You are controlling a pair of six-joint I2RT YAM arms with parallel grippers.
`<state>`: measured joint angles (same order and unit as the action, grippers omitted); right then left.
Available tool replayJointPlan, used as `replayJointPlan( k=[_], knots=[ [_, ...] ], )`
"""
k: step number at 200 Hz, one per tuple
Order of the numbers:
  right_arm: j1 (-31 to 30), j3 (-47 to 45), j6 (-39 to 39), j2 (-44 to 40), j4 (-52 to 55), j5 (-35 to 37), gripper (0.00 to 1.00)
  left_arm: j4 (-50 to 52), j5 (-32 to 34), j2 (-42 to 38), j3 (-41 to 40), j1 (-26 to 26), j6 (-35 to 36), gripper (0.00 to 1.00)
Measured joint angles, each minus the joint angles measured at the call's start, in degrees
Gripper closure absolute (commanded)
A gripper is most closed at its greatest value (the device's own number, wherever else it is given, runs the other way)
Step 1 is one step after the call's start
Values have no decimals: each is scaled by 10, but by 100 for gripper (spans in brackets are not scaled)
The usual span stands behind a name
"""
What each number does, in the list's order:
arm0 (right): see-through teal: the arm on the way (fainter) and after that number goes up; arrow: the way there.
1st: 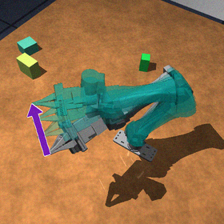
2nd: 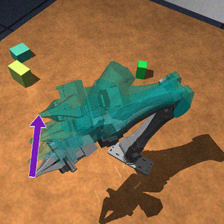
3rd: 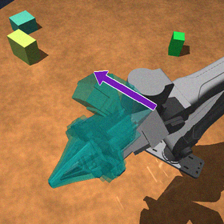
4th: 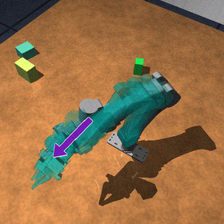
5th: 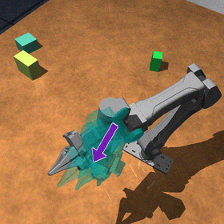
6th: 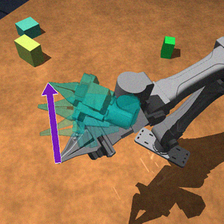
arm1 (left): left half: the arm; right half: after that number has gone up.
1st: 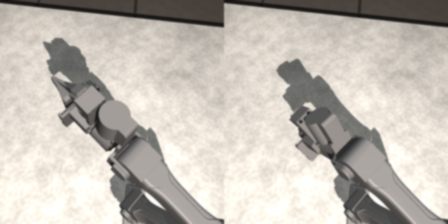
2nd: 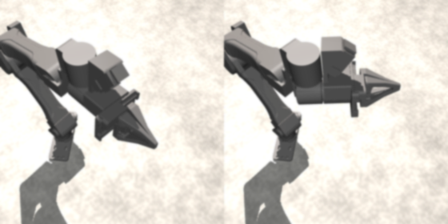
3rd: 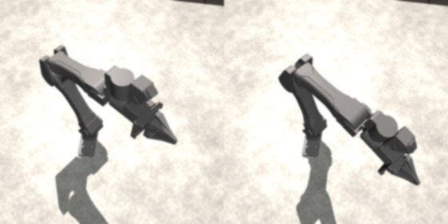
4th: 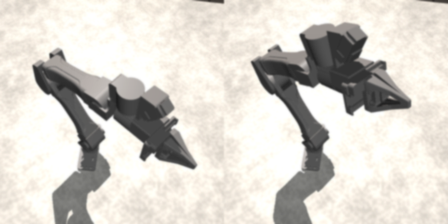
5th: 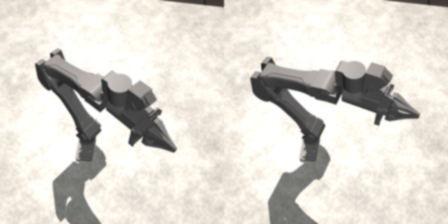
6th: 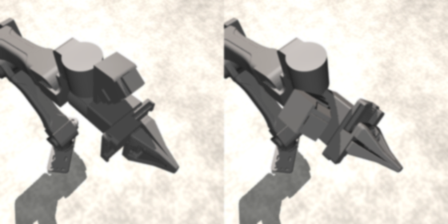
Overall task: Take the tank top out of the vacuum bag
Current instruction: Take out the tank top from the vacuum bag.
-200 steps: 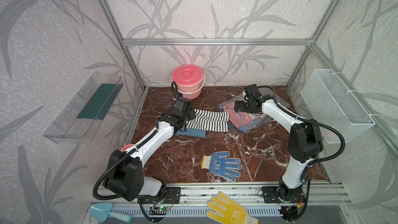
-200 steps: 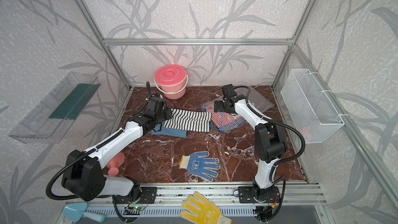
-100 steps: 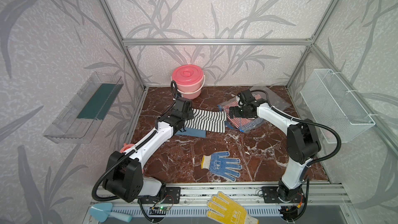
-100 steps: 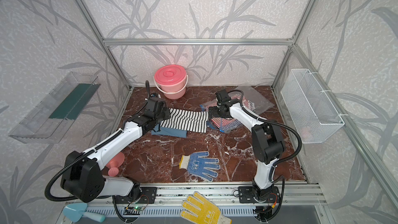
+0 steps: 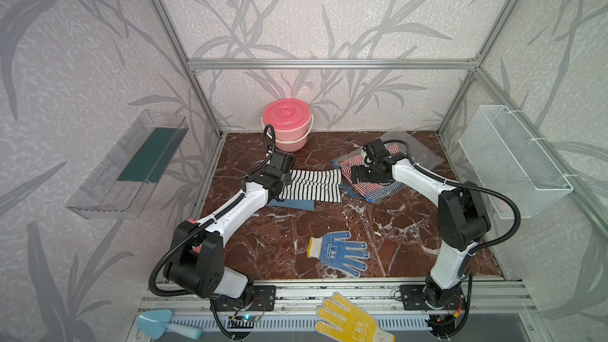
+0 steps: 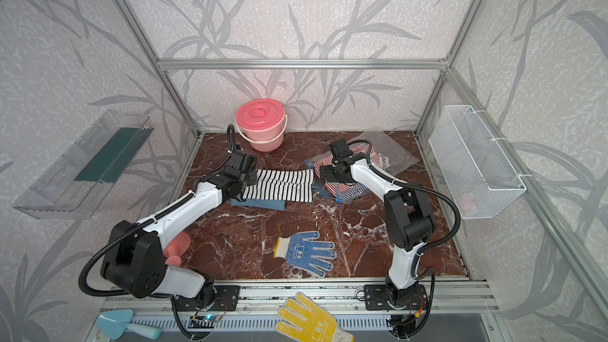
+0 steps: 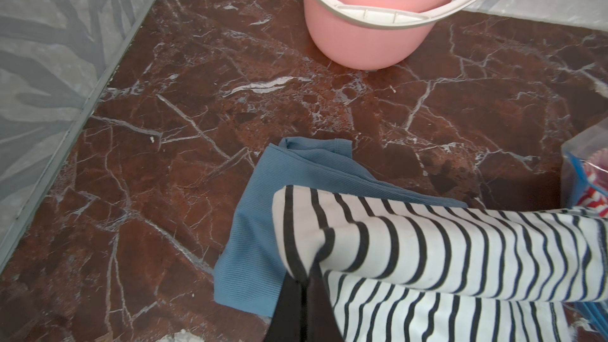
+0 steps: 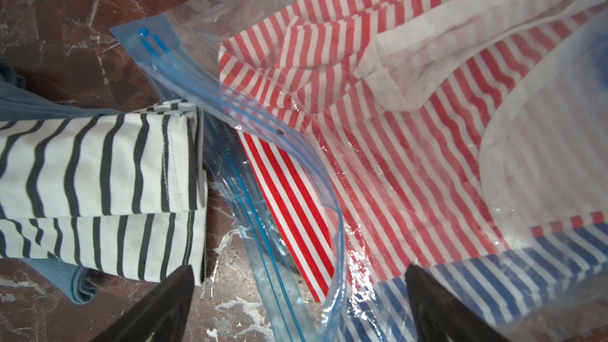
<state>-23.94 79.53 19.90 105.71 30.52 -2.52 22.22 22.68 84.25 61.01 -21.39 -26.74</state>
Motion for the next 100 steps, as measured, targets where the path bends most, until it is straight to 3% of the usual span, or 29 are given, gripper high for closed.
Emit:
replayJointPlan(
  k=[7,16,23,52,100],
  knots=[
    [0,0,0,0,1,0,0,9,6,9,10,2,0,93],
    [0,0,0,0,2,0,0,20,14,20,23,5,-2,65],
    [0,0,0,0,4,0,0,31,19,29,35,7,-2,51],
    [0,-1,0,-3,11,0,0,59,33,48,67,14,-11,21],
    [0,-9,0,-22,13,-1,3,95,39,31,61,18,-42,20]
  ],
)
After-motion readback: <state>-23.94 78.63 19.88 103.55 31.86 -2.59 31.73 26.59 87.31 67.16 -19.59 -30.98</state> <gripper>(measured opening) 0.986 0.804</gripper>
